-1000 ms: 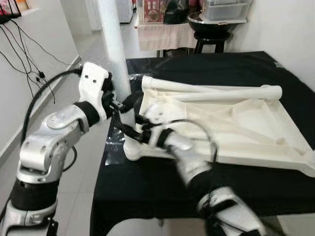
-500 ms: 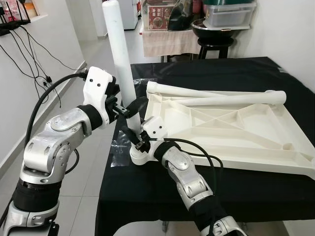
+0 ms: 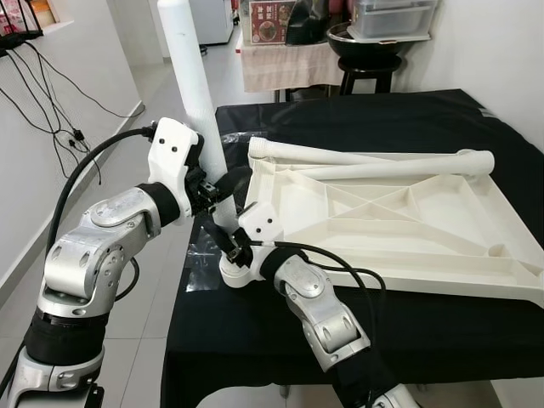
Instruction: Building children table
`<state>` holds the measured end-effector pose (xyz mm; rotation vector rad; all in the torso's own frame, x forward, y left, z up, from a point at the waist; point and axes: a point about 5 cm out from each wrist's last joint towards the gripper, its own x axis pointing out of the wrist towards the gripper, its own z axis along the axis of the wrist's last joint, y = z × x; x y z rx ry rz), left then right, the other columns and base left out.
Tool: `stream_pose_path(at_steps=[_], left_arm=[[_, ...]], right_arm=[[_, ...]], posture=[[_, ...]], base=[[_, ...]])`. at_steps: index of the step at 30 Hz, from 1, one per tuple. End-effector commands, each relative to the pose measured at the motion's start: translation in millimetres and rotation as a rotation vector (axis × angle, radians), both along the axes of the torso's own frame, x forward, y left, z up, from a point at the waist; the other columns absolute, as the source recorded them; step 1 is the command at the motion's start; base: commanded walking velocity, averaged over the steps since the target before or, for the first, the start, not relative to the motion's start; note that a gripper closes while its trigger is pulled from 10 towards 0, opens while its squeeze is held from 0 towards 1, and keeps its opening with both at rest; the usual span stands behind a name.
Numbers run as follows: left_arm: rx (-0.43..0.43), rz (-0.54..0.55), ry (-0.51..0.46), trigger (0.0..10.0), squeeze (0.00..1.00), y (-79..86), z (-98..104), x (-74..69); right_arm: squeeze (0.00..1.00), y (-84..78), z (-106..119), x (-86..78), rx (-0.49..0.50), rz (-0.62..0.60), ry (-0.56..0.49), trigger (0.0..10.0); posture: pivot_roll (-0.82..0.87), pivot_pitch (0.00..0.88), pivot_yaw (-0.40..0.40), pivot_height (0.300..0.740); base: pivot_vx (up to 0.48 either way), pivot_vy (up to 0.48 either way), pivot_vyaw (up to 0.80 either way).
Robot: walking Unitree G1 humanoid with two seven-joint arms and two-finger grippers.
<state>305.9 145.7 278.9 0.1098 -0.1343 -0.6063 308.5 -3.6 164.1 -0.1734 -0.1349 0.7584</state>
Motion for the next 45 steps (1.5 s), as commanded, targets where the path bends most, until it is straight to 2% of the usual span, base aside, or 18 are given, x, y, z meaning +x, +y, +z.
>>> stream_pose_path(at_steps=[1,2,3,5,6,11,13,14,15,16,17,21,28,29,42,43,44,45], left_arm=[[0.008,0.008,-0.014,0.0,0.0,1.9,3,0.7],[0.007,0.008,-0.014,0.0,0.0,1.9,3,0.5],[0.007,0.008,-0.015,0.0,0.0,1.8,3,0.1],[0.007,0.007,-0.015,0.0,0.0,1.7,3,-0.2],[0.006,0.005,-0.016,0.0,0.0,1.5,3,-0.6],[0.004,0.003,-0.018,0.0,0.0,1.2,3,-1.1],[0.004,0.003,-0.018,0.0,0.0,1.2,3,-1.1],[0.003,0.003,-0.019,0.0,0.0,0.9,3,-1.0],[0.003,0.003,-0.019,0.0,0.0,0.9,3,-1.0],[0.002,0.002,-0.019,0.0,0.0,0.7,3,-1.0],[0.001,0.004,-0.02,0.0,0.0,1.0,3,-1.5],[0.0,0.013,-0.022,0.0,0.0,3.3,5,-1.6],[0.007,0.018,-0.025,0.0,0.0,4.1,5,-3.9],[0.01,0.017,-0.026,0.0,0.0,3.7,5,-4.8],[0.013,0.012,-0.034,0.0,0.0,3.1,7,-3.3],[0.005,0.032,-0.04,1.1,0.0,4.2,7,-2.7],[0.0,0.046,-0.045,1.1,0.0,5.2,8,-2.2],[-0.004,0.042,-0.047,10.0,1.0,5.2,8,-2.8]], right_arm=[[0.0,9.9,-27,-9.2,-0.072,0.026,0.118,0.0],[0.0,9.6,-26,-9.3,-0.07,0.028,0.121,0.0],[0.0,9.1,-25,-9.2,-0.068,0.027,0.13,2.6],[0.0,8.6,-24,-9.8,-0.069,0.024,0.139,2.6],[1.0,9.2,-19,-9.4,-0.025,0.064,0.16,10.0],[1.0,10.9,-2,-8.4,0.092,0.278,0.153,10.0],[1.0,10.9,-2,-8.4,0.092,0.278,0.153,10.0],[1.0,7.6,3,-6.0,0.093,0.395,0.129,10.0],[1.0,7.6,3,-6.0,0.093,0.395,0.129,10.0],[1.0,3.3,4,-1.9,0.07,0.49,0.107,10.0],[0.0,-0.1,4,5.3,0.032,0.553,0.089,10.0],[0.0,1.6,6,23.9,-0.031,0.603,0.103,10.0],[0.0,5.3,13,33.4,-0.034,0.572,0.111,9.6],[0.0,4.2,13,34.6,-0.03,0.591,0.119,0.0],[0.0,-7.8,13,41.8,-0.033,0.631,0.109,0.0],[0.0,-8.8,12,41.8,-0.029,0.623,0.103,0.0],[0.0,-9.2,12,41.8,-0.026,0.617,0.099,0.0],[0.0,-10.7,11,41.6,-0.02,0.607,0.092,0.0]], posture=[[0.0,0.055,0.04,0.74],[0.0,0.055,0.04,0.74],[0.0,0.055,0.038,0.74],[0.0,0.055,0.038,0.74],[0.0,0.056,0.037,0.74],[0.0,0.056,0.036,0.74],[0.0,0.056,0.036,0.74],[0.0,0.052,0.036,0.74],[0.0,0.052,0.036,0.74],[0.0,0.051,0.036,0.74],[0.0,0.057,0.037,0.74],[0.02,0.081,0.039,0.74],[0.03,0.072,0.034,0.74],[0.03,0.064,0.034,0.74],[0.02,0.072,0.041,0.74],[0.01,0.073,0.041,0.74],[0.01,0.074,0.041,0.74],[0.01,0.074,0.042,0.74]], base=[[0.0,0.0,0.0],[0.0,0.0,0.0],[0.0,0.0,0.0],[0.0,0.0,0.0],[0.0,0.0,0.0],[0.0,0.0,0.0],[0.0,0.0,0.0],[0.0,0.0,0.0],[0.0,0.0,0.0],[0.0,0.0,0.0],[0.0,0.0,0.0],[0.0,0.0,0.0],[0.0,0.0,0.0],[0.0,0.0,0.0],[0.0,0.0,0.0],[0.0,0.0,0.0],[0.0,0.0,0.0],[0.0,0.0,0.0]])
